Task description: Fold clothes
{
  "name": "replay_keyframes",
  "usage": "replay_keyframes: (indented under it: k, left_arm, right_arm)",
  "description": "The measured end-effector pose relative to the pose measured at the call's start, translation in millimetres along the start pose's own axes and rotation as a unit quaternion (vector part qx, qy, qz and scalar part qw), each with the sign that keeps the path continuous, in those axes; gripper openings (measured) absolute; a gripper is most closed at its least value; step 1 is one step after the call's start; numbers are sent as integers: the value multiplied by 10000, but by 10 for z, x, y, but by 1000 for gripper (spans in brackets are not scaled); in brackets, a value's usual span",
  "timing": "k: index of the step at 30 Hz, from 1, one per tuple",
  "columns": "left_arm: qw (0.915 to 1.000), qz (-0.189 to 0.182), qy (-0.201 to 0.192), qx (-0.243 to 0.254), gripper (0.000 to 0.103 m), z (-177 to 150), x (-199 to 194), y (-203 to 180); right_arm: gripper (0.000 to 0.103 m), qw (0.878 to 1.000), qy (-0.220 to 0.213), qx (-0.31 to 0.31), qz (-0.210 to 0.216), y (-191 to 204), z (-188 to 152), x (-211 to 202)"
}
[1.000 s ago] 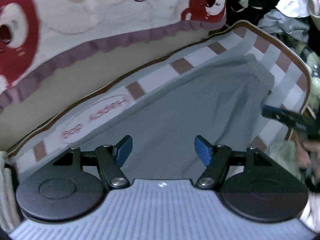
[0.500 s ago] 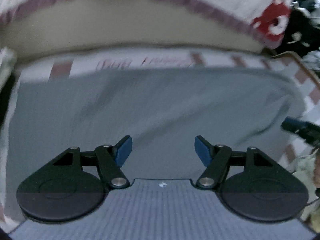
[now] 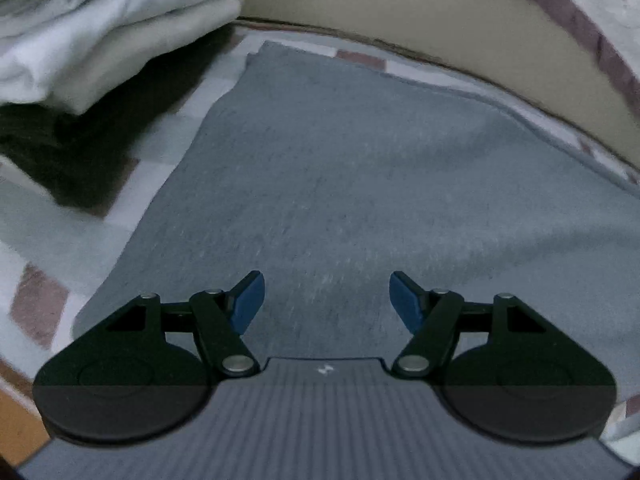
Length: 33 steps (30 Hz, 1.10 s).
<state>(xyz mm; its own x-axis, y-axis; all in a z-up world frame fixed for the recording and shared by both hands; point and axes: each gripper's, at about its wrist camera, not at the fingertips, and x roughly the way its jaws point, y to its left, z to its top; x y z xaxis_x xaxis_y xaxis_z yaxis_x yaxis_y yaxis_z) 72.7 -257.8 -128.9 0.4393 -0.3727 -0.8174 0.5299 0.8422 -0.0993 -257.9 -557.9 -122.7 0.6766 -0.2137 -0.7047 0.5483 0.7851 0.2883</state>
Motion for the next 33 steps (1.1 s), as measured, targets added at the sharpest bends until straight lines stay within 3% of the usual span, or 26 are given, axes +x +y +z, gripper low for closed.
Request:
replay_keyframes:
  k: [3, 5, 7, 10, 11, 14, 18, 21, 24, 27, 28, 30, 33]
  left_arm:
    - [9966, 546, -116, 602, 69, -112, 41, -33]
    - [9950, 783, -41, 620, 72, -175, 83, 2]
    - [9921, 1069, 21, 652, 77, -224, 113, 24]
    - [9818, 1695, 78, 849, 77, -217, 117, -25]
    - [9805, 1750, 108, 889, 76, -211, 112, -30]
    - [9889, 1319, 203, 646, 74, -198, 44, 72]
    - [9956, 858, 367, -100, 74, -268, -49, 204]
    - [9946, 906, 478, -173, 74, -305, -124, 245]
    - [9929, 1023, 589, -148, 75, -338, -198, 272]
    - [9922, 898, 692, -519, 75, -370, -285, 389]
    - [9923, 759, 688, -692, 76, -387, -308, 439]
    - [9912, 432, 665, -1064, 76, -431, -334, 545]
    - [9860, 145, 702, -1505, 76, -508, -326, 708]
  right_arm:
    - [52, 9953, 491, -716, -428, 112, -167, 95]
    - [52, 9892, 806, -1052, -632, 175, -208, 34]
    - [52, 9915, 981, -666, -541, 59, -152, -41]
    - [47, 9919, 1189, -122, -426, -154, -51, -131]
    - [47, 9911, 1269, 20, -411, -228, -22, -185]
    - [52, 9925, 996, 648, -288, -502, 37, -464]
    - [53, 9825, 627, 1752, 76, -853, -75, -779]
    - [55, 9670, 707, 2376, 589, -883, -243, -765]
    - [58, 9518, 736, 2896, 691, -851, -401, -580]
    - [58, 9427, 154, 3273, 636, -811, -458, -508]
    - [56, 9436, -36, 3267, 534, -790, -447, -486]
    - [9, 9451, -411, 3225, 329, -742, -423, -460]
    - [4, 9625, -928, 2548, -49, -539, -326, -827]
